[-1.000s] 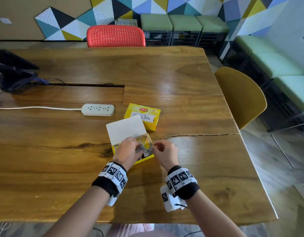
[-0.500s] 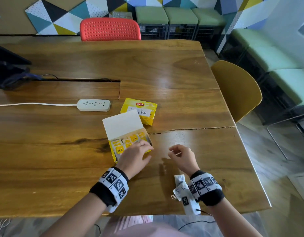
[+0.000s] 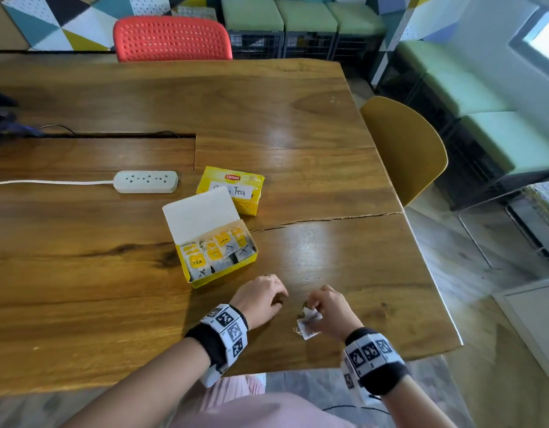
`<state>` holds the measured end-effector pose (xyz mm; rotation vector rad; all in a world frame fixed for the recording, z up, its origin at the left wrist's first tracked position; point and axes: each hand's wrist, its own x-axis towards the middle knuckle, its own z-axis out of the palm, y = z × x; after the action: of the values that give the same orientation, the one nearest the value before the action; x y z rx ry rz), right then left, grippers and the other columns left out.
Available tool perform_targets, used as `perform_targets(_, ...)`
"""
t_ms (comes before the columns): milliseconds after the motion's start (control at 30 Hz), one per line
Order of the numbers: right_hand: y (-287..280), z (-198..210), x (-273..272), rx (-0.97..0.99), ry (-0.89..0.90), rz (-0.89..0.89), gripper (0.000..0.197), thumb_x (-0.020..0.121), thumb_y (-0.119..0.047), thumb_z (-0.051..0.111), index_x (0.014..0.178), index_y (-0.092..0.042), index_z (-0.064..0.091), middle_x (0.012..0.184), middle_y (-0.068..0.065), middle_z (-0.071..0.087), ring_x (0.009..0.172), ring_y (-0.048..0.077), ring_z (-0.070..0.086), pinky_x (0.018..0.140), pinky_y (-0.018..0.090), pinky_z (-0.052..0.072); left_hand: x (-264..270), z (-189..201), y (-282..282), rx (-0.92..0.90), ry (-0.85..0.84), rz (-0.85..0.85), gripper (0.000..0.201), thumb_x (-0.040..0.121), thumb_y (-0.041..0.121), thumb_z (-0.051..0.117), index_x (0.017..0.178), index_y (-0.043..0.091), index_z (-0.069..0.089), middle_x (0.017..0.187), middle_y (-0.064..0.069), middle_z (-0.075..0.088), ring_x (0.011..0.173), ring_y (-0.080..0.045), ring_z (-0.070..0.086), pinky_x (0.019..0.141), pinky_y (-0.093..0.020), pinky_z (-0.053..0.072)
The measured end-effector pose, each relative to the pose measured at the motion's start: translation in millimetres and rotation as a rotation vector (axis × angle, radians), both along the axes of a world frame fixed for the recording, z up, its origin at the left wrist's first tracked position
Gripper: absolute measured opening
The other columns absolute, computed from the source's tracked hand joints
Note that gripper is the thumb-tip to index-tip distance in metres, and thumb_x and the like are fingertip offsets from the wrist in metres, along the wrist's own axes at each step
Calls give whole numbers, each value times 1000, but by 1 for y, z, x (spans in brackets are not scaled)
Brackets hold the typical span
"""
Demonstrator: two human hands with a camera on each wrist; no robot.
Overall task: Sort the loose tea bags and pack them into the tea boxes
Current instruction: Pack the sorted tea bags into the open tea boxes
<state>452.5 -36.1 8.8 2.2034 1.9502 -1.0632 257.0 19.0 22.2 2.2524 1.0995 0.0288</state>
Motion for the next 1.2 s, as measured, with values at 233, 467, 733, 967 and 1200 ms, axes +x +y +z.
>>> perform_targets(233,7,10,-12,207,207,-224,52,62,-24,88,104,-16,58,90,-7,63,79,8,59,58,3,40,8,4,5,-254,-163,208,34,90,45,60,109,18,69,103,4,69,78,-1,58,62,-6,40)
perform_targets(467,20,14,-20,282,268,-264,56,57,-19,90,102,-16,58,84,-5,64,72,9,59,58,4,41,5,1,8,-332,-217,279,31,85,33,70,111,17,67,103,4,69,81,-1,61,68,-8,46)
perform_targets(733,24,19,-29,448,383,-370,35,64,-9,86,81,-20,57,72,-3,70,65,-6,61,60,10,46,4,7,12,-450,-396,487,47,89,55,52,85,11,66,71,0,67,55,-10,60,57,-21,45)
perform_targets(967,27,19,-37,495,481,-448,46,65,-4,84,101,-17,58,78,-8,73,76,-1,67,69,11,51,2,6,20,-562,-448,548,51,67,29,86,109,17,59,92,-2,72,79,-13,68,70,-25,54)
perform_targets(1200,37,17,-29,510,350,-396,15,78,-12,76,92,-12,69,83,-2,69,76,8,64,64,8,46,-5,15,24,-532,-490,479,31,87,16,67,115,25,62,95,-2,61,76,-13,59,67,-23,50)
